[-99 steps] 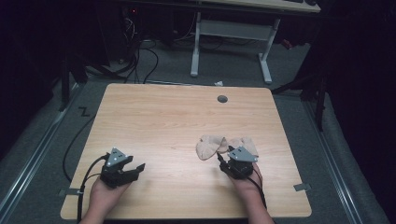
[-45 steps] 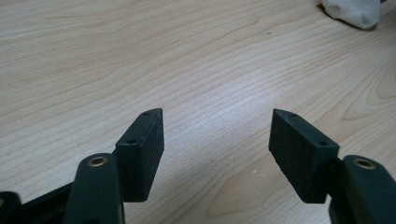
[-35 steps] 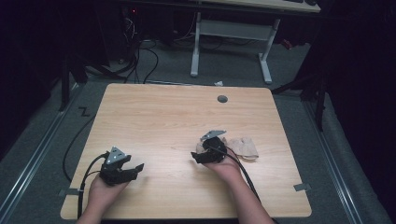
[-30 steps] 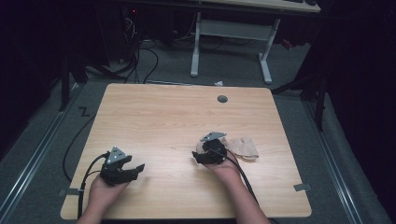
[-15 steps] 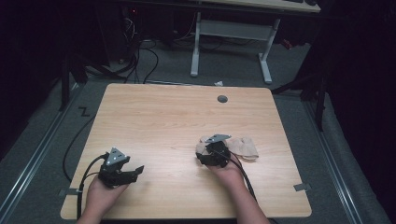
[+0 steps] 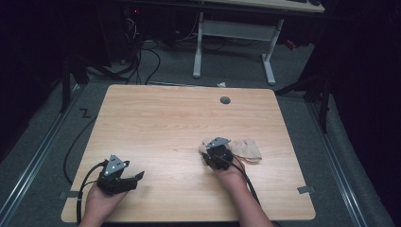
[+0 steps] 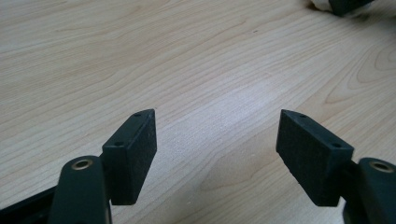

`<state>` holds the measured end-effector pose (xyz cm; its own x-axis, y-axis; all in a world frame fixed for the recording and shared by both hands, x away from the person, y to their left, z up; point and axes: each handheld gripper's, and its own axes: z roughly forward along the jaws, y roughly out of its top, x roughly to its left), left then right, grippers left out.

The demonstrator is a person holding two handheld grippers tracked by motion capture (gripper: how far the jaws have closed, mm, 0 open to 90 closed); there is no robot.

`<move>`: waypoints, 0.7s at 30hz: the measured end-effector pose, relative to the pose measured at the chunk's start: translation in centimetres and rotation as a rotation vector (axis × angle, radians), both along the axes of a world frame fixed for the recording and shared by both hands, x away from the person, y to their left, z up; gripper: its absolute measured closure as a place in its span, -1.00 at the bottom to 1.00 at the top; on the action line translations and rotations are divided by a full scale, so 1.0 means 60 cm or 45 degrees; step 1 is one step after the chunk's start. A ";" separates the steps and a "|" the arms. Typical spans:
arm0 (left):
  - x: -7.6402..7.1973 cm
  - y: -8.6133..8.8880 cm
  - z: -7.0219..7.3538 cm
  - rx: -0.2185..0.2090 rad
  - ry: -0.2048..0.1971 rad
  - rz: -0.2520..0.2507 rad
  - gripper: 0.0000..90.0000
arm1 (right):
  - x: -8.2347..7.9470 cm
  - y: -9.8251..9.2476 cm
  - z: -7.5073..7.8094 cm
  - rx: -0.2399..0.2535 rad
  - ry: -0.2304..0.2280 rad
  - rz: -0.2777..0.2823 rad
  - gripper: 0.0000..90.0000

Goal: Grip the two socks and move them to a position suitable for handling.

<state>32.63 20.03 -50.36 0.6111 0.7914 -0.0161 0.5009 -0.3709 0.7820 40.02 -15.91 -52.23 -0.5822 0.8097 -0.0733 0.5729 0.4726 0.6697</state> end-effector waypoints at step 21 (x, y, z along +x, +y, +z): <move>0.001 0.002 0.001 -0.010 -0.015 -0.001 -0.34 | -0.017 0.001 0.010 0.050 0.002 0.054 0.77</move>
